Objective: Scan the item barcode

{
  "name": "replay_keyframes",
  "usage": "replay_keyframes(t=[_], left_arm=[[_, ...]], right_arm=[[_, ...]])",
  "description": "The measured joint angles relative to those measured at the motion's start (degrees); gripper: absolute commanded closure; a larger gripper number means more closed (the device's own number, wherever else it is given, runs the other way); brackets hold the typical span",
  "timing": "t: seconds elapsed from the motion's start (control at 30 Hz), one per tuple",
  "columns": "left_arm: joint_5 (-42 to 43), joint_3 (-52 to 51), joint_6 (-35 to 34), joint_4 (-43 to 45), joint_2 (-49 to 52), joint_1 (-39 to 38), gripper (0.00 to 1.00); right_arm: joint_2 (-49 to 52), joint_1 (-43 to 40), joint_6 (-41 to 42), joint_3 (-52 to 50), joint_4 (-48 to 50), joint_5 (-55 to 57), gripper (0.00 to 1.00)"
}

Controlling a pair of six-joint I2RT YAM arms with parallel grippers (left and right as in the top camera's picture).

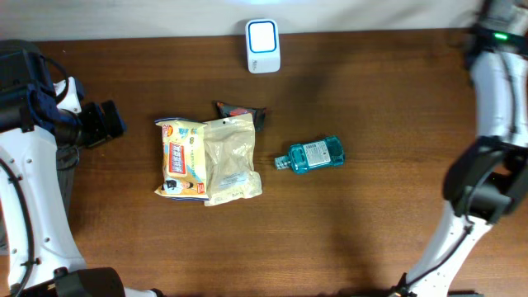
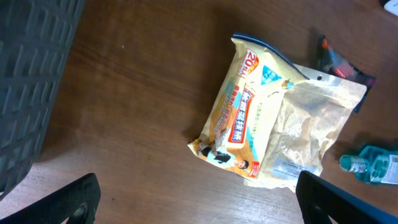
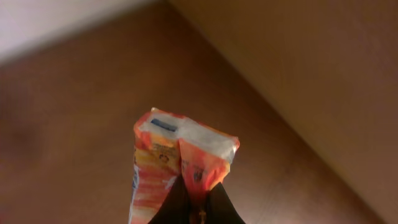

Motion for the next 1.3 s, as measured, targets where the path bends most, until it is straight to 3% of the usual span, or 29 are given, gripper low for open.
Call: replay_keyframes(t=[0.27,0.53,0.63,0.73,0.8,1.17,1.3], left_arm=[[0.00,0.00,0.00,-0.02,0.00,0.00,0.01],[0.00,0.00,0.00,-0.04,0.00,0.00,0.01],[0.00,0.00,-0.02,-0.02,0.00,0.00,0.01],[0.00,0.00,0.00,-0.02,0.00,0.00,0.01],[0.00,0.00,0.00,-0.02,0.00,0.00,0.01],[0.00,0.00,0.00,-0.02,0.00,0.00,0.01],[0.00,0.00,0.00,-0.04,0.00,0.00,0.01]], right_arm=[[1.38,-17.59,2.95,-0.13,-1.01,-10.01,0.96],[6.05,-25.53,3.13,-0.33,-1.95,-20.74,0.96],[8.26,-25.29,3.43,-0.33,-3.34,-23.50,0.75],[9.57,-24.76,5.03,-0.50,-5.25,-24.79,0.36],[9.92,-24.48,6.25,-0.66,-6.05,-25.42,0.00],[8.76,-23.76,7.45,-0.52,-11.74,-26.25,0.02],[1.53,-20.48,7.50,0.48,-12.72,-29.88,0.01]])
